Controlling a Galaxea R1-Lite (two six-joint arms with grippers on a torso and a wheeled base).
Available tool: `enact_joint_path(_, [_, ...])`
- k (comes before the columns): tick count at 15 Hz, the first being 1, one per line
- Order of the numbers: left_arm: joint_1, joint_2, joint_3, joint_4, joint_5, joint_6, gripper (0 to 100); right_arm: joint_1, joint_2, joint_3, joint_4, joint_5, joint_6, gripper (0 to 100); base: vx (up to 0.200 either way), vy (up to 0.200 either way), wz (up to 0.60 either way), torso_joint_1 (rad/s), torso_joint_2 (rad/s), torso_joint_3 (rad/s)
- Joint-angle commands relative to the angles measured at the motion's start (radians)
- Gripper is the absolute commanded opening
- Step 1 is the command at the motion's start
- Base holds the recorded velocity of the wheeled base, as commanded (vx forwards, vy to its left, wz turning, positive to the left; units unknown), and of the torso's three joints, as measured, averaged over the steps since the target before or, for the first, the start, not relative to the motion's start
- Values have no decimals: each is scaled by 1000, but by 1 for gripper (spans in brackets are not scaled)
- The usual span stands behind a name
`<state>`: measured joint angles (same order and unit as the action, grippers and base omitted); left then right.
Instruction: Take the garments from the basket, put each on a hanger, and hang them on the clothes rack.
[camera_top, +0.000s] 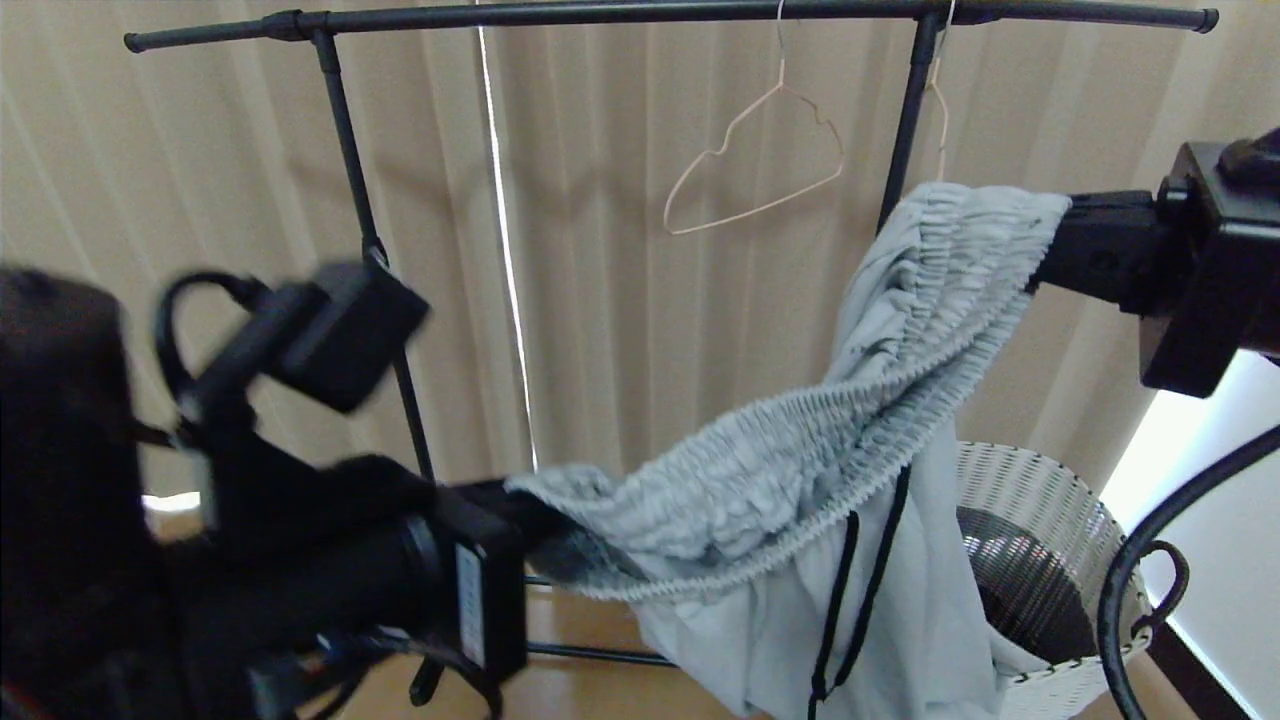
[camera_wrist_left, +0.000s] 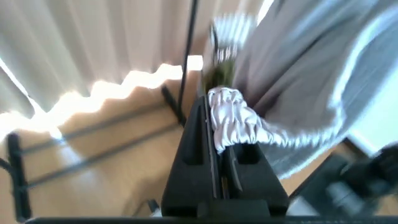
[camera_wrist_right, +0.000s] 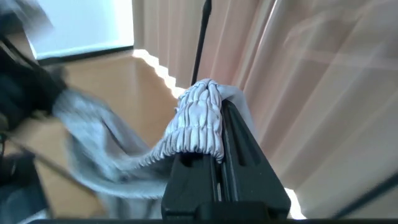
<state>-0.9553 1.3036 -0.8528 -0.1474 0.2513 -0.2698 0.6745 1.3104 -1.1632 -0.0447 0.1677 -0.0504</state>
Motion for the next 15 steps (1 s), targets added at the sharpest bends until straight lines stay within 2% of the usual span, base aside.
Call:
enact_joint_path(1, [153, -184, -307, 293, -83, 18, 0, 0, 38, -29, -4, 1, 0, 0, 0, 0, 0, 0, 0, 0])
enact_joint_path(2, [202, -176, -425, 345, -98, 20, 0, 0, 62, -81, -37, 1, 0, 0, 0, 0, 0, 0, 0, 0])
enact_joint_path(5, [277, -145, -496, 347, -98, 50, 0, 0, 99, -161, -60, 0, 0, 0, 0, 0, 0, 0, 0, 0])
enact_joint_path(8, [316, -116, -486, 348, -96, 70, 0, 0, 105, -167, -58, -5, 0, 0, 0, 0, 0, 0, 0, 0])
enact_joint_path(11, [314, -104, -431, 347, -93, 70, 0, -12, 98, -112, -58, -11, -2, 0, 0, 0, 0, 0, 0, 0])
enact_joint_path(13, [317, -69, -420, 365, -86, 75, 0, -65, 73, -53, -57, -14, -8, 0, 0, 0, 0, 0, 0, 0])
enact_joint_path(15, [342, -37, -384, 440, -15, 130, 0, -105, 61, -4, -57, -30, -8, 0, 0, 0, 0, 0, 0, 0])
